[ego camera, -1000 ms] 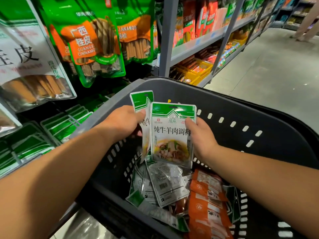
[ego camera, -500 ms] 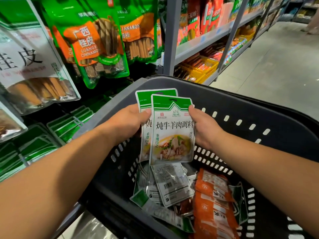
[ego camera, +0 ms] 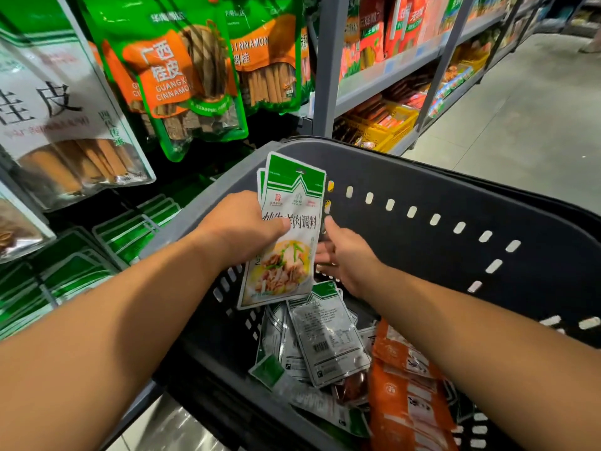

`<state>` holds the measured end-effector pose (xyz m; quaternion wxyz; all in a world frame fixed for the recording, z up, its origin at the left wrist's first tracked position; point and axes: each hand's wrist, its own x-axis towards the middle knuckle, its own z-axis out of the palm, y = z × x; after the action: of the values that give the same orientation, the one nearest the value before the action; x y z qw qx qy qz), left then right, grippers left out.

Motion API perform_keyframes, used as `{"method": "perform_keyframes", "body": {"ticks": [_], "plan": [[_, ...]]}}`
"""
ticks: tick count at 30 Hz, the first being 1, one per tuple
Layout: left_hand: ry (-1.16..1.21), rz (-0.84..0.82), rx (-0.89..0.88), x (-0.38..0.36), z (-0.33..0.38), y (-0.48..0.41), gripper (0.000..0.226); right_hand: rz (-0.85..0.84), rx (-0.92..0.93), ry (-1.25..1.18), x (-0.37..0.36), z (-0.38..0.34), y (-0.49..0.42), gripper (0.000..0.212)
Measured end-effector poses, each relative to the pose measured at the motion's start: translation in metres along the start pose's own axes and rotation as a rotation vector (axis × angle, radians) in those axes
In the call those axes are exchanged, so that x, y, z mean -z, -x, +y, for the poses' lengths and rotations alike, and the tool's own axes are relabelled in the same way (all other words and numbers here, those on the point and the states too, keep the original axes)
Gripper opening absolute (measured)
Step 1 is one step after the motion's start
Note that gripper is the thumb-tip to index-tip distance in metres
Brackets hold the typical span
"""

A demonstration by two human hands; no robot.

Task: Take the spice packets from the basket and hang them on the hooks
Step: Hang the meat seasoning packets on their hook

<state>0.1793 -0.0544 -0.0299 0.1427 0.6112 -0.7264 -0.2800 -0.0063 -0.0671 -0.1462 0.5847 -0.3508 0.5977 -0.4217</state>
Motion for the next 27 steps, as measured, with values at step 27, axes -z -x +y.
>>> {"method": "perform_keyframes", "body": {"ticks": [27], "plan": [[-0.137, -0.087, 0.019, 0.001, -0.011, -0.003, 0.027, -0.017, -0.385, 0.471, 0.064, 0.124, -0.024, 0.029]]}}
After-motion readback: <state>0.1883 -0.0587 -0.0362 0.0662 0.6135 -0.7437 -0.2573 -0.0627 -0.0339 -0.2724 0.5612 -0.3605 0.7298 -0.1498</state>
